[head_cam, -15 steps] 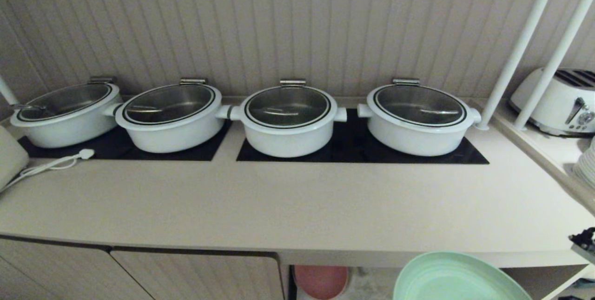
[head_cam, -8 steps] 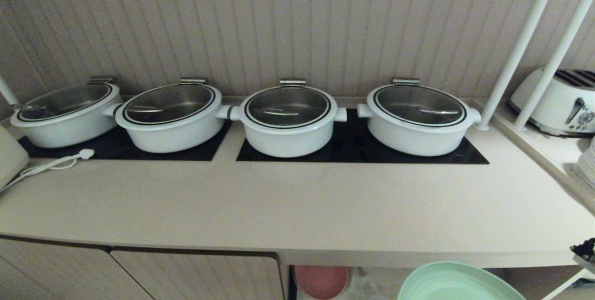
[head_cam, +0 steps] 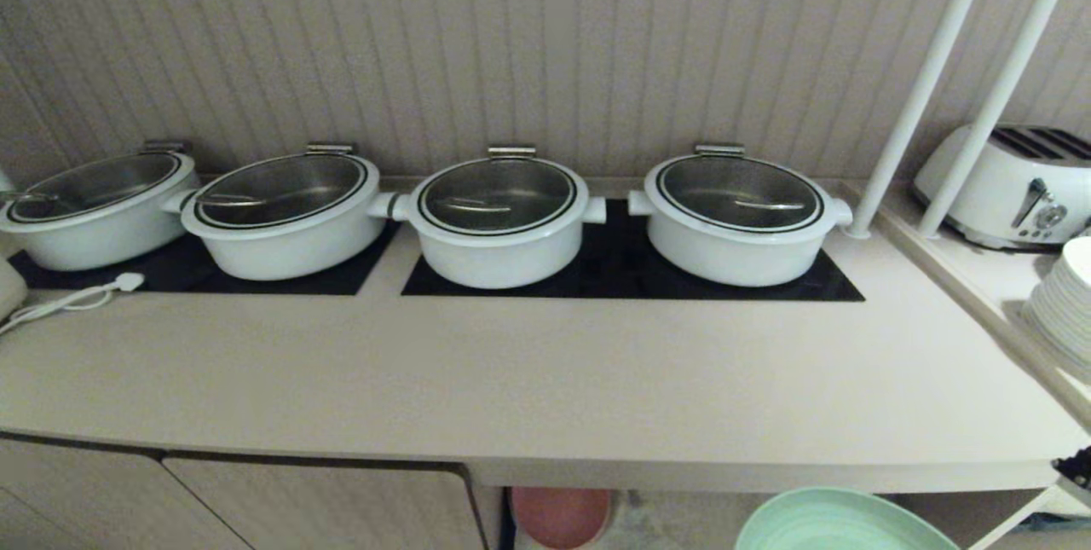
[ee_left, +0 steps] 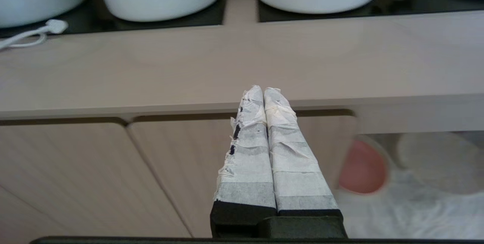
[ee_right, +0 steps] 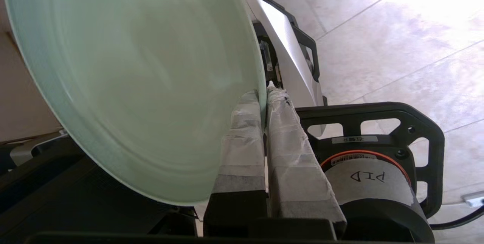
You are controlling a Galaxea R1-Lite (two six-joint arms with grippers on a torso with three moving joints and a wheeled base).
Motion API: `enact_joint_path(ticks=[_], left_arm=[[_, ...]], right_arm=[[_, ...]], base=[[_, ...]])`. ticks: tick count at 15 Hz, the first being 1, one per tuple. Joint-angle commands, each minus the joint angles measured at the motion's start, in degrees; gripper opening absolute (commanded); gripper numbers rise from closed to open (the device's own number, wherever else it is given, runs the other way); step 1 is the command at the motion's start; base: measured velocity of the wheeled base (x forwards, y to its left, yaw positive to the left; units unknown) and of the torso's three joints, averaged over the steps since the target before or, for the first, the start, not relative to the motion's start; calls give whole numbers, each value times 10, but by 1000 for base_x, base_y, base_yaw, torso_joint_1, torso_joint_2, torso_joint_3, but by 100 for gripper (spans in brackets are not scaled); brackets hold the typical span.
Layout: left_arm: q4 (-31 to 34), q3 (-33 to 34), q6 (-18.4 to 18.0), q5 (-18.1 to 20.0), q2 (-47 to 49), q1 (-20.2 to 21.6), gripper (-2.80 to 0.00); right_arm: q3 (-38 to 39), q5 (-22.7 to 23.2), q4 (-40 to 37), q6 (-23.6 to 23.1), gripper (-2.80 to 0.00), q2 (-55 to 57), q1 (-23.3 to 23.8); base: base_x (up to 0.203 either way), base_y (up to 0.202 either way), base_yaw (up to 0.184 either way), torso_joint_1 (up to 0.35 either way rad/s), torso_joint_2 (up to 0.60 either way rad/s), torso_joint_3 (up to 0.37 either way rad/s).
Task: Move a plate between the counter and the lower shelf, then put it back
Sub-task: Put the plate in the cupboard
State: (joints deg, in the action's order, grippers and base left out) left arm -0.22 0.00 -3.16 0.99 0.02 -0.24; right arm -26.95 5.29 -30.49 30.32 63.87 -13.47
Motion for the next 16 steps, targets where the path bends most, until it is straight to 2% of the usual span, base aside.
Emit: enact_joint_path(ticks=[1,16], left_arm=[[0,0,0,0,0,0,-280],[0,0,0,1,0,0,-280]], right_arm=[[1,1,-2,2,-280,-1,0],[18,2,-3,1,-280,-20,0]], base=[[0,-195,2,4,1,2],[0,-194,1,3,3,1]])
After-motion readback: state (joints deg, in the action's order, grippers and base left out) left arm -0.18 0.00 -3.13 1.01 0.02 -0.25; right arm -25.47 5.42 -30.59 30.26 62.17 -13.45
